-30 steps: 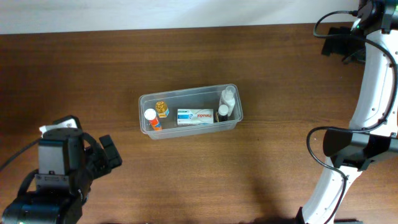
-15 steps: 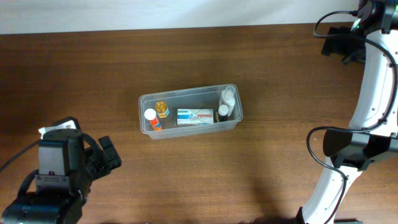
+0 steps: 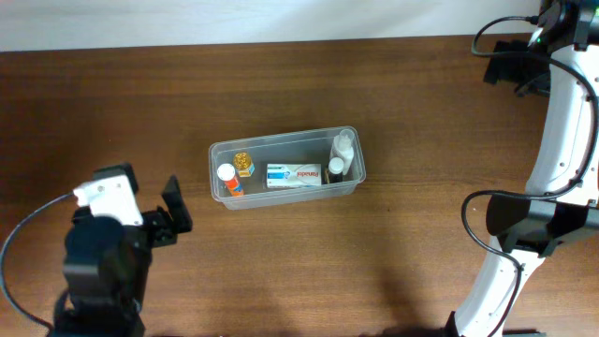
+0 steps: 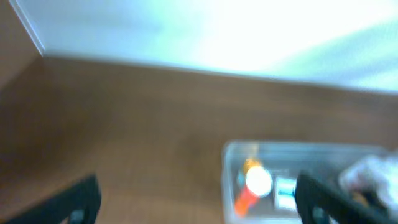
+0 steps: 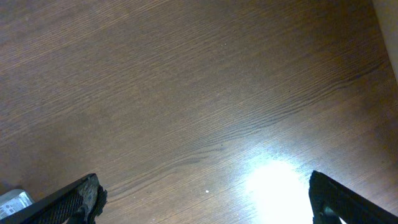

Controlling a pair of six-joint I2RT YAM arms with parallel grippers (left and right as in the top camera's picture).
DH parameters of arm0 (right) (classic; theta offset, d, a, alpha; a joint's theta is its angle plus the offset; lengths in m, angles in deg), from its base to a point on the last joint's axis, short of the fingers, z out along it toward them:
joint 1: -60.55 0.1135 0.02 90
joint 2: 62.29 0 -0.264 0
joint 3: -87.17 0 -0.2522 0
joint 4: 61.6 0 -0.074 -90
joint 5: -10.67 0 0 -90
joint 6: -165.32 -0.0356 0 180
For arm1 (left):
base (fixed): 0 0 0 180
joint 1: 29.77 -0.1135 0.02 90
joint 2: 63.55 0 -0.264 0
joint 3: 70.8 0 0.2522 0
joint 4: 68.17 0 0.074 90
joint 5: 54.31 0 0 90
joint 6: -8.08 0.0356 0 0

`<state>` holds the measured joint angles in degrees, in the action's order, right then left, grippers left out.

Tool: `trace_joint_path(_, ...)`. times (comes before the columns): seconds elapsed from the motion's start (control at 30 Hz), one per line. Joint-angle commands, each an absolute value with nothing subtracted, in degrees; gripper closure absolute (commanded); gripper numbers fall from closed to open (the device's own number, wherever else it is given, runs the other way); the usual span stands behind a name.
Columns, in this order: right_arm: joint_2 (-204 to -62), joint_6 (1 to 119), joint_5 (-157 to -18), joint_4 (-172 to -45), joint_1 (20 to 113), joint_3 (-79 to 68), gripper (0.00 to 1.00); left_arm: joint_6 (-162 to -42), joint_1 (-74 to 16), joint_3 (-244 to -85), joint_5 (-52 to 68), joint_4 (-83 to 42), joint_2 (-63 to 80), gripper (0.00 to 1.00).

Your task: Pack container

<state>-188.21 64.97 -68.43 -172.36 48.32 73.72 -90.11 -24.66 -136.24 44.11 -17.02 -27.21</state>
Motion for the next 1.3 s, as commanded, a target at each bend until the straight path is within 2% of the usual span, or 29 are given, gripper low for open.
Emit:
trace_joint_path(0.0, -187.7, 64.7, -68.3, -172.7, 48.5, 73.7, 0.02, -82.2, -24.6, -128.4, 38.2, -24.0, -32.9, 0.01)
trace_joint_path(0.3, -187.7, 64.7, -68.3, -172.7, 48.5, 73.7, 0.02, -82.2, -25.5, -111.0, 38.2, -34.4, -44.8, 0.01)
trace_joint_path(0.53, -187.7, 64.7, -68.3, -172.7, 48.5, 73.7, 0.02, -82.2, -25.6, -103.5, 38.2, -39.6, -52.4, 0.01)
trace_joint_path(0.93, -187.7, 64.7, -68.3, -172.7, 48.5, 73.7, 0.02, -82.3, -28.3, -95.7, 35.0, -40.5, -63.1, 0.01)
trace_joint_path(1.27, -187.7, 64.7, -68.3, -172.7, 48.5, 73.7, 0.02, -82.3, -28.5, -93.0, 35.0, -41.2, -63.3, 0.01)
